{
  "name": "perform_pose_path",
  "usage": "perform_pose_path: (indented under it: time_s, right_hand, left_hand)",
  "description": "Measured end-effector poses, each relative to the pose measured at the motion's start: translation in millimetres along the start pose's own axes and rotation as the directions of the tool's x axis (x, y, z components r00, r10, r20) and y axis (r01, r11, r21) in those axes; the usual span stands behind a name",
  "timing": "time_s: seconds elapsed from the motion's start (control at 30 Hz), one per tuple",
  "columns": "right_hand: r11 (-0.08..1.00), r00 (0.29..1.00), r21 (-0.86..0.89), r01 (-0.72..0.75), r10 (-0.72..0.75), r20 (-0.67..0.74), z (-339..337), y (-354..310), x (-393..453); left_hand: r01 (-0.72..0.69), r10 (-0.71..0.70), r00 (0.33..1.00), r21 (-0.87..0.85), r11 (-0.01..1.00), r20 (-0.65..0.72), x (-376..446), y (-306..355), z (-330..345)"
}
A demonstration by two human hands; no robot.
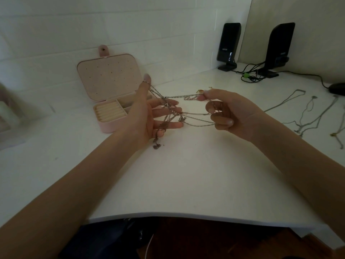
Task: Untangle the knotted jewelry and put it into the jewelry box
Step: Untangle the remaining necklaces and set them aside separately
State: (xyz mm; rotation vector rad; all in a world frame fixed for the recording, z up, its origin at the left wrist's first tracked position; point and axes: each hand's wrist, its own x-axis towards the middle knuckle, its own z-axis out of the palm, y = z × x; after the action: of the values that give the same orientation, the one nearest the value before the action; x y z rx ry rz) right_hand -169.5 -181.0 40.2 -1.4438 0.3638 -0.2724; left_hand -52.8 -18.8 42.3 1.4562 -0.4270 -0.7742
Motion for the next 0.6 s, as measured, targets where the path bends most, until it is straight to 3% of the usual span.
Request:
perform_pose_path:
  time_s: [0.17,0.33,0.43,0.53,0.6]
  right_hand:
    - [0.999,0.999,0.044,0.005,-0.004,-0.034,-3.7,-1.2,1.5]
    - [0.983,0.995,-0.174,0.058,-0.071,-0.067,-2.1,-2.9,-1.5]
    - [0.971,0.986,-0.217,0.104,-0.129,-0.104,-1.6,-1.7,-2.1]
    - [0.965,0.970,-0.238,0.110,-0.157,-0.188,-4.1,-0.9,0.1]
    - [0.930,0.944,-0.351,0.107,-0.206,-0.257,-5.6,1.1,2.2]
  left_hand:
    - [0.008,-0.007,0.999,0.013,1.000,-0.048,-0.4,0.2,0.5]
    - [-0.026,0.021,0.996,-0.066,0.997,-0.088,-1.8,0.5,1.0]
    - [-0.039,0.033,0.996,-0.071,0.997,-0.088,-3.5,1.1,1.8]
    - [-0.061,0.056,0.994,-0.053,0.997,-0.095,-4.1,0.3,2.7]
    - [-0.077,0.075,0.992,-0.014,0.997,-0.102,-3.4,-0.5,3.6]
